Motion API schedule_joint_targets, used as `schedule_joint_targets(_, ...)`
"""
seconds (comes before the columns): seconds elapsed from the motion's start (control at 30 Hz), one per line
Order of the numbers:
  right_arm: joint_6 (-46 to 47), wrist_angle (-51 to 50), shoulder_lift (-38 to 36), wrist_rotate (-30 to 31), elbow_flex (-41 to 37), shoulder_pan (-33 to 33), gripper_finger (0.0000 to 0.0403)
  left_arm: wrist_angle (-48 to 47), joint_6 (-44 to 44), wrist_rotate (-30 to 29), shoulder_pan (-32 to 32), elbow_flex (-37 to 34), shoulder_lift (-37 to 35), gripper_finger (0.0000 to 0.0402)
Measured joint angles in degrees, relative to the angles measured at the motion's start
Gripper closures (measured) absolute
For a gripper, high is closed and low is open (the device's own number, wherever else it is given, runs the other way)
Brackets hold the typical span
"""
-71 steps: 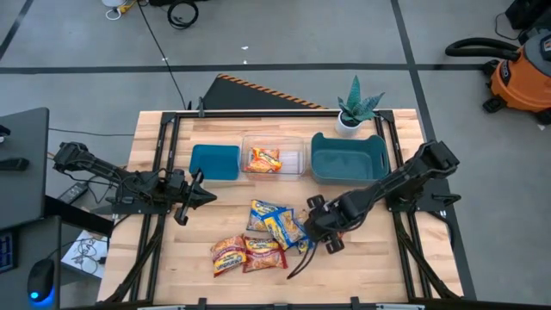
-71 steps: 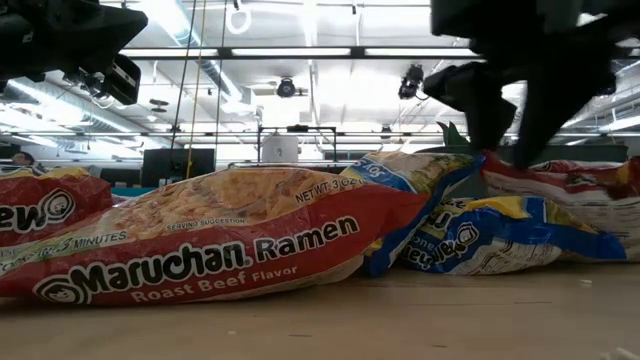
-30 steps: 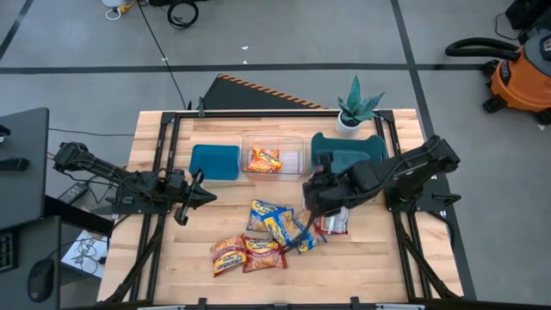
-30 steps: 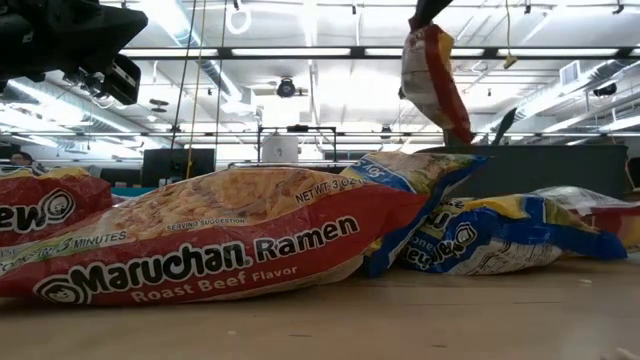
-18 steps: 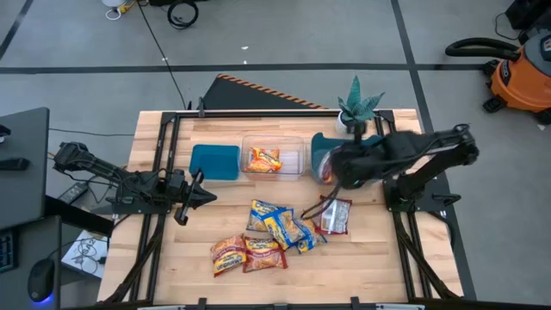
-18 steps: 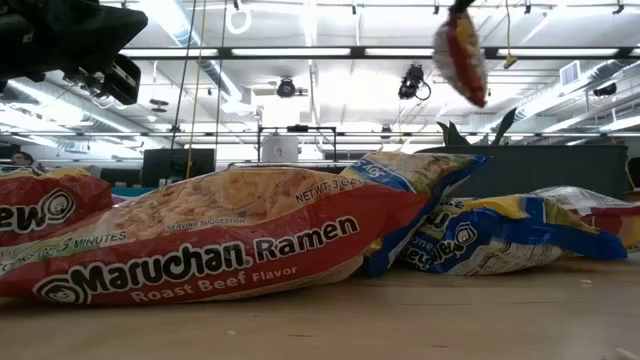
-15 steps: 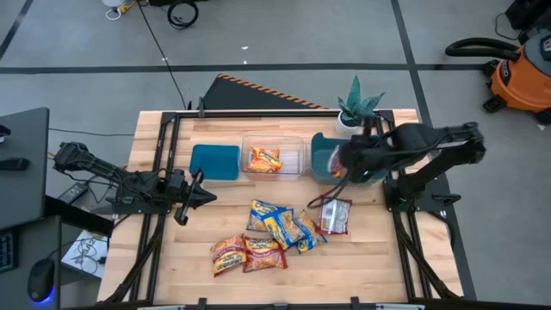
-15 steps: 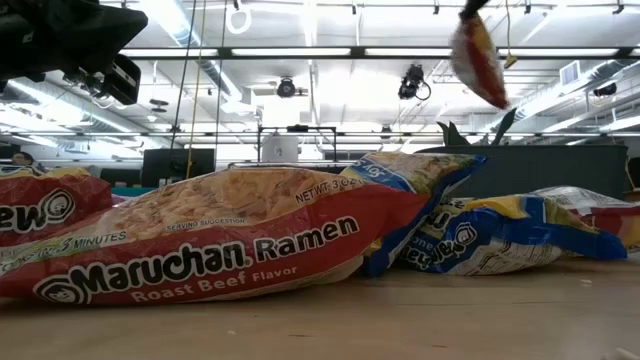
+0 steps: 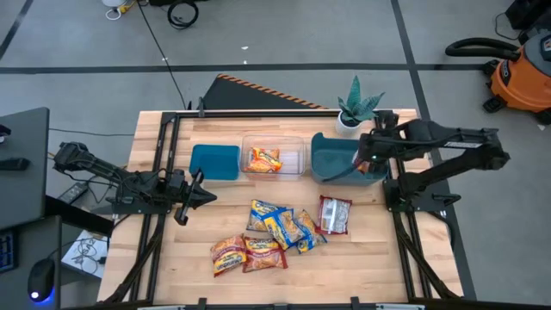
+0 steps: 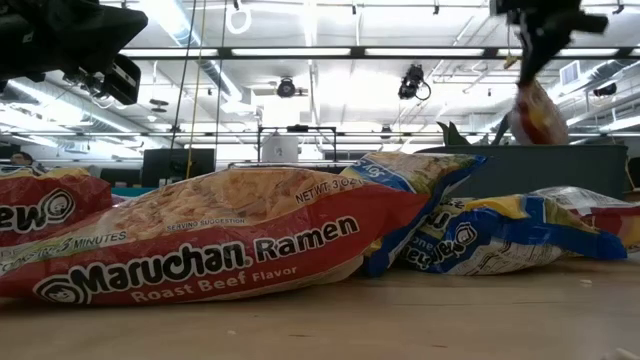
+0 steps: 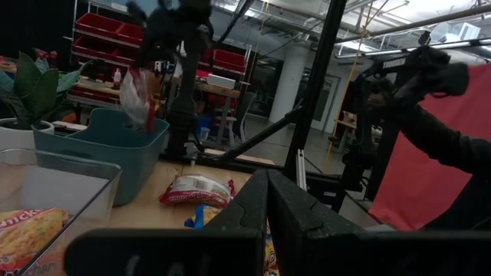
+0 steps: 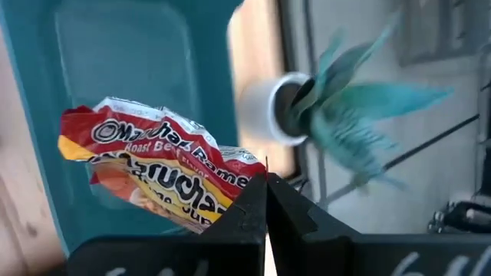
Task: Sort Maruchan noodles
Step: Put the red noodle pack into the green bin
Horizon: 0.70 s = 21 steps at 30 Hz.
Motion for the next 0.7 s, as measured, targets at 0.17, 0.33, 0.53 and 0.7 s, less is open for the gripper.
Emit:
schedule_joint_targets(0.17, -5.0, 4.0, 0.7, -6.0, -7.9, -4.5, 0.0395, 0.0, 0.0, 0.0, 0.0, 0.0, 0.0, 0.0388)
schedule_joint_targets(0.33, -10.1, 11.6, 2.4, -12.1, -13.4, -8.3, 0.0394, 0.0, 0.0, 0.0, 0.0, 0.0, 0.0, 0.0388)
schedule_joint_targets(0.53, -14.2, 21.8, 4.8, -19.0, -18.4, -12.0, 0.0370, 0.0, 0.0, 0.0, 0.0, 0.0, 0.0, 0.0388)
schedule_joint_targets(0.7, -15.9, 27.6, 6.2, -19.6, -19.1, -14.5, 0.0332, 0.0, 0.0, 0.0, 0.0, 0.0, 0.0, 0.0388)
